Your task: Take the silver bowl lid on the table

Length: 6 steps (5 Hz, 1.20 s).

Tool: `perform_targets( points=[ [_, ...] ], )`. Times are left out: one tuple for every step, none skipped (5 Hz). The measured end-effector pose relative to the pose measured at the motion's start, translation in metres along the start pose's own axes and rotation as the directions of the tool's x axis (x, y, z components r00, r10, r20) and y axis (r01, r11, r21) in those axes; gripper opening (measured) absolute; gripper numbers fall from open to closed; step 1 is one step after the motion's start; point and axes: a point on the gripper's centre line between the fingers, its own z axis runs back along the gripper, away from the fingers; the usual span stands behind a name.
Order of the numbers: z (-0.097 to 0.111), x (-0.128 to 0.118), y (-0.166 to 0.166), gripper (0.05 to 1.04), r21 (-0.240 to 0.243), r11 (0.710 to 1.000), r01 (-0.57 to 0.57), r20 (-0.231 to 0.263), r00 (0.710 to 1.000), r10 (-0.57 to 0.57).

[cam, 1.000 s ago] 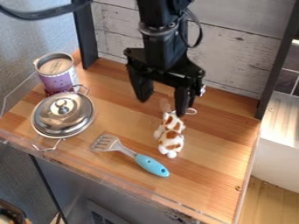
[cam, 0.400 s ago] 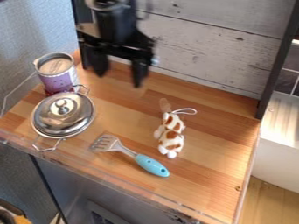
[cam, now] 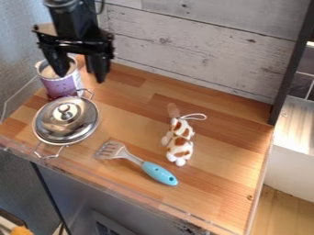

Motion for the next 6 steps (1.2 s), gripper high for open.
perform_targets(
  points=[
    [-0.027, -0.001, 0.024, 0.999, -0.031, 0.994, -0.100, -0.044, 0.994, 0.099],
    [-0.040, -0.004, 0.029, 0.999, -0.044, 0.995, -0.093, -0.064, 0.994, 0.090],
    [-0.045, -0.014, 0.032, 0.999, -0.017, 0.996, -0.083, -0.098, 0.992, 0.081],
    [-0.050, -0.022, 0.031, 0.999, 0.013, 0.999, -0.041, -0.118, 0.992, 0.042],
    [-0.060, -0.033, 0.032, 1.000, 0.043, 0.999, -0.004, -0.119, 0.993, 0.009],
    [-0.061, -0.031, 0.031, 0.961, 0.013, 0.999, -0.030, -0.101, 0.994, 0.031]
  ],
)
